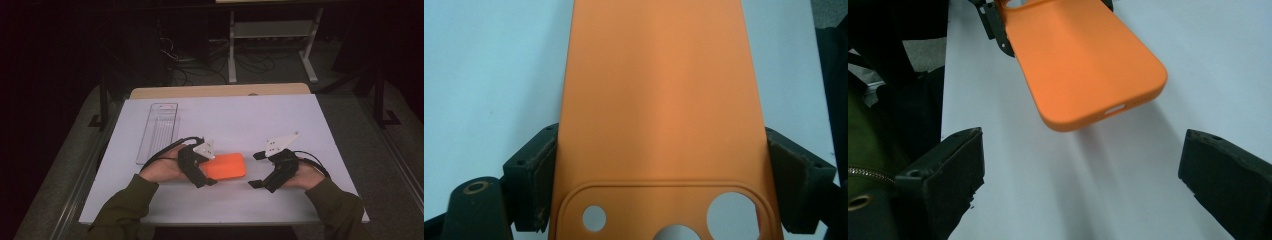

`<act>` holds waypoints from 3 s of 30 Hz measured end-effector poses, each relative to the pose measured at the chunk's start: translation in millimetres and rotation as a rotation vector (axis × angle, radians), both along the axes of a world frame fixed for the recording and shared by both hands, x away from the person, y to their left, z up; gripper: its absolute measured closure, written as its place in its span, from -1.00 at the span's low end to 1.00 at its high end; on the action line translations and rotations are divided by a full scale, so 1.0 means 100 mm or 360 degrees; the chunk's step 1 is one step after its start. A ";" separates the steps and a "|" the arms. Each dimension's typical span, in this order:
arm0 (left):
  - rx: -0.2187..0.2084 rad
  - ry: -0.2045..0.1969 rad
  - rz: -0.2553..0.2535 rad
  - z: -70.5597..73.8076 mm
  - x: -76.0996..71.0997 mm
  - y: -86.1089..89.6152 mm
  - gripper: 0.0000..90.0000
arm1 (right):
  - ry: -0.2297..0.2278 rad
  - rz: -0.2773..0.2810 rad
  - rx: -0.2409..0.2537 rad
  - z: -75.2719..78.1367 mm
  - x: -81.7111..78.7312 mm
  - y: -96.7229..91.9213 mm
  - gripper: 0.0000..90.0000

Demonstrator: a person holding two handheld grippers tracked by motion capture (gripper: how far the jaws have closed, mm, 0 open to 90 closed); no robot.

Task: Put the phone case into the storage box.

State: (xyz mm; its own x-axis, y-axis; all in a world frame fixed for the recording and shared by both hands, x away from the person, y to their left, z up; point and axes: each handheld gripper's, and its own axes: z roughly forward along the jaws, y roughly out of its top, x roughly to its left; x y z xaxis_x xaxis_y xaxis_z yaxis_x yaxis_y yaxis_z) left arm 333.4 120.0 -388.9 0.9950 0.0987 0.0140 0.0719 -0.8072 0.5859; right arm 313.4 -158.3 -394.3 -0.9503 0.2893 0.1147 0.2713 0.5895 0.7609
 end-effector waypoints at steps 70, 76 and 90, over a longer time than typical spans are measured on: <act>-0.0022 0.0057 -0.0187 -0.04 -0.15 -0.11 -0.68 | -0.0193 0.0391 -0.0035 -0.11 0.04 0.32 -0.65; -0.0033 0.0060 -0.0179 -0.05 -0.15 -0.12 -0.72 | -0.0205 0.0390 -0.0037 -0.10 0.03 0.31 -0.64; -0.0090 0.0014 -0.0198 0.05 -0.13 -0.18 -0.92 | -0.0209 0.0388 -0.0042 -0.09 0.03 0.34 -0.65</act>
